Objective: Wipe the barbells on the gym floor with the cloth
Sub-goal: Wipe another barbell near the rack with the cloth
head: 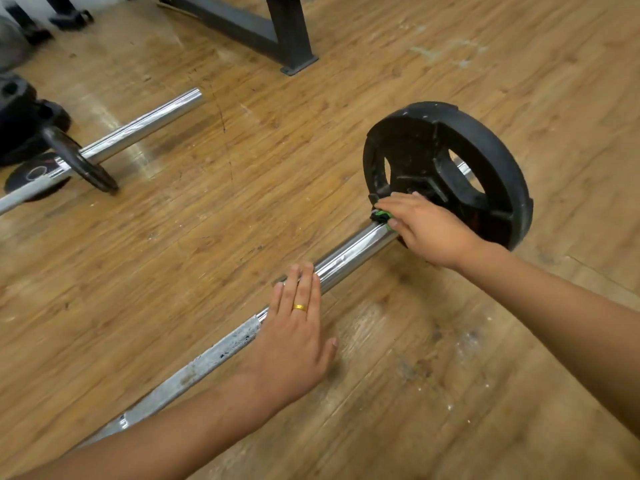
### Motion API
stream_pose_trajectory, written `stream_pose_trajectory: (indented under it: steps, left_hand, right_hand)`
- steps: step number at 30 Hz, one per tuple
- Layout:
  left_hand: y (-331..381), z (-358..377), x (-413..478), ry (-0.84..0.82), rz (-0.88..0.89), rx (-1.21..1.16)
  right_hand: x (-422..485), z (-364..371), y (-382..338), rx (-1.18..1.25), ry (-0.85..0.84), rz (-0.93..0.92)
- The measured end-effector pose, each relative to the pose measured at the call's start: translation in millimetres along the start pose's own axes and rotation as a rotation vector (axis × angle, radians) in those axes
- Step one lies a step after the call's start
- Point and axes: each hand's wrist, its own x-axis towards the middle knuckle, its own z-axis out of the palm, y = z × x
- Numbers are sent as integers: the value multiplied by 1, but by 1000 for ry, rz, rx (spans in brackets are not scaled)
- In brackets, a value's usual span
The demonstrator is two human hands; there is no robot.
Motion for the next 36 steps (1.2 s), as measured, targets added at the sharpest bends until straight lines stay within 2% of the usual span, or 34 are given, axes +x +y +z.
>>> stream_pose_trajectory:
  steps: [3, 6, 12, 17, 22, 27, 32, 36]
  left_hand:
    - [-2, -7, 13, 13, -4, 11]
    - [-2, -5, 16, 5, -7, -9]
    - [8, -4, 6, 8, 31, -9]
    - [16, -1, -1, 13, 61, -20]
    - [23, -1, -10, 36, 96, -38]
    - [28, -5, -19, 62, 144, -66]
    - [35, -5, -23, 63, 177, -59]
    - [40, -4, -32, 43, 197, -38]
  right_hand:
    - [-14, 16, -15, 33, 70, 23]
    - [-24, 11, -12, 6, -10, -84]
    - [-33, 13, -12, 34, 110, 66]
    - [-50, 13, -21, -1, 3, -84]
    - [-56, 14, -14, 49, 145, 134]
    - [-69, 9, -16, -5, 0, -14]
    - [-70, 7, -14, 21, 148, 152]
    - [-88, 15, -26, 10, 16, 6]
